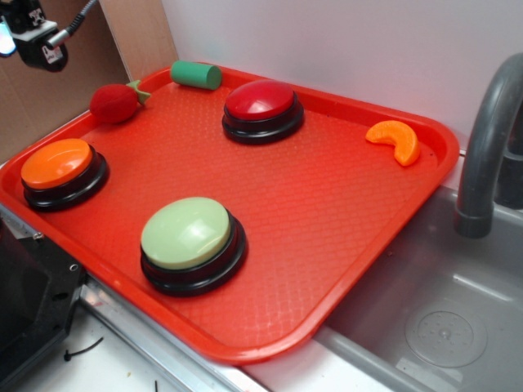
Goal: Push the orange button.
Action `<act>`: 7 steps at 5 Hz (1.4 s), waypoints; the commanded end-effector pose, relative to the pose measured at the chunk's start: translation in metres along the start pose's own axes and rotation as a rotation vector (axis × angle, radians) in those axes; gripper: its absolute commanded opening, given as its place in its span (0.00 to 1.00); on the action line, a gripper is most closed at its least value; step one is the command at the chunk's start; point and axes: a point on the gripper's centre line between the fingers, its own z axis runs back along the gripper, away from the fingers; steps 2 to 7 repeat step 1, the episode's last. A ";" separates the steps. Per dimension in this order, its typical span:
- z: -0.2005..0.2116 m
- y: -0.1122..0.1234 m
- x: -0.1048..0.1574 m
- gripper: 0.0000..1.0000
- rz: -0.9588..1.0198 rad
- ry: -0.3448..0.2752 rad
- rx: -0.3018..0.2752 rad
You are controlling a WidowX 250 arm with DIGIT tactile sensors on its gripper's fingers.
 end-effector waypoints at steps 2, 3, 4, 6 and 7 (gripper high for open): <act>0.019 0.003 0.005 1.00 -0.006 -0.033 0.001; 0.019 0.003 0.005 1.00 -0.006 -0.033 0.001; 0.019 0.003 0.005 1.00 -0.006 -0.033 0.001; 0.019 0.003 0.005 1.00 -0.006 -0.033 0.001; 0.019 0.003 0.005 1.00 -0.006 -0.033 0.001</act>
